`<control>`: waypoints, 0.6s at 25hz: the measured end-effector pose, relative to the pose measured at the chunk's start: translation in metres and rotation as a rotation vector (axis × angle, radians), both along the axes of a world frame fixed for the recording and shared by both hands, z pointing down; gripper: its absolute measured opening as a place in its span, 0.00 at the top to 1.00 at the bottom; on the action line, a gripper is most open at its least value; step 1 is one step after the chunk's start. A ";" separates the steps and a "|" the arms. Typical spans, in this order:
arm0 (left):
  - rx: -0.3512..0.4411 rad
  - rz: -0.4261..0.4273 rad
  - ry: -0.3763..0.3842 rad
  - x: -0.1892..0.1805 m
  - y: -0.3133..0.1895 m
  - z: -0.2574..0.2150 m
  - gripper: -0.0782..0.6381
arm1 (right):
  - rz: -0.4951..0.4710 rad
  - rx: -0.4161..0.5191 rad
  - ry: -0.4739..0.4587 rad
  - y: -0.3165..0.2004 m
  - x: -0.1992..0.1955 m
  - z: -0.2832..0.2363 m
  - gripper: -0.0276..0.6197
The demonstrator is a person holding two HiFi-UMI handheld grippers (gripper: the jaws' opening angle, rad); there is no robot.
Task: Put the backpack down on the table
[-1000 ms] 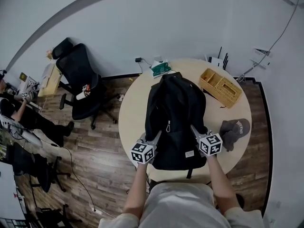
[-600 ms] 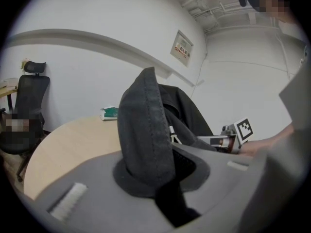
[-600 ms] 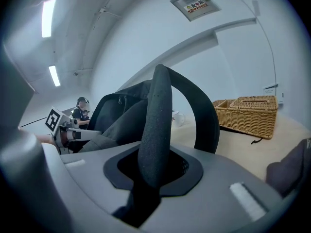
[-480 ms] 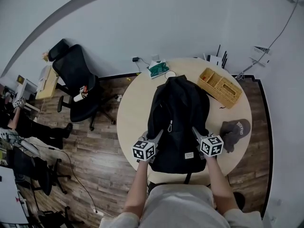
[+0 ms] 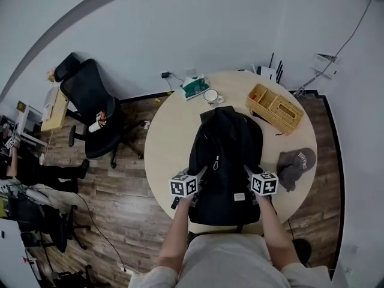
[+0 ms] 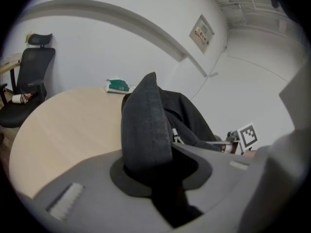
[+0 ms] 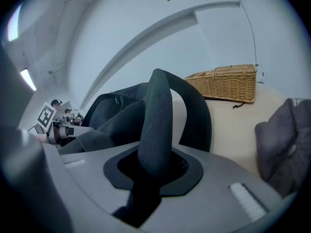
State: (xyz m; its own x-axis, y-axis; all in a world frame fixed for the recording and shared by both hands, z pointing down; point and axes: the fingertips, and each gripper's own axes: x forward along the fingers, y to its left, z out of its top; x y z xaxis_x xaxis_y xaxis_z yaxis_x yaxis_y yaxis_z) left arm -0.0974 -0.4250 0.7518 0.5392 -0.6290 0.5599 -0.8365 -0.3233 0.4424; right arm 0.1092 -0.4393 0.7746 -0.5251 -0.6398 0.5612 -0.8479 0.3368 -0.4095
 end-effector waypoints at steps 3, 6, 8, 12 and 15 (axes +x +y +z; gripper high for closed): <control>-0.037 -0.002 -0.004 0.001 -0.002 0.007 0.67 | 0.022 -0.032 0.027 0.000 0.006 0.010 0.85; -0.070 -0.011 -0.016 0.001 -0.008 0.014 0.66 | 0.032 -0.059 0.049 -0.005 0.008 0.018 0.85; -0.100 -0.019 -0.028 0.000 -0.011 0.021 0.66 | 0.039 -0.079 0.071 -0.008 0.010 0.024 0.85; -0.157 -0.029 -0.081 -0.003 -0.017 0.036 0.63 | 0.045 -0.133 0.106 -0.013 0.012 0.038 0.82; -0.159 -0.036 -0.077 -0.008 -0.015 0.034 0.59 | 0.040 -0.162 0.119 -0.010 0.013 0.035 0.81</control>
State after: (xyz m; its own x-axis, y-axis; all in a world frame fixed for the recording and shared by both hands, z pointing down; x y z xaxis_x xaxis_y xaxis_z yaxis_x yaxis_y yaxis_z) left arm -0.1050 -0.4400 0.7857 0.4699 -0.5472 0.6926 -0.8795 -0.2237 0.4200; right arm 0.1220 -0.4498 0.8095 -0.4246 -0.5555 0.7149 -0.9051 0.2395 -0.3514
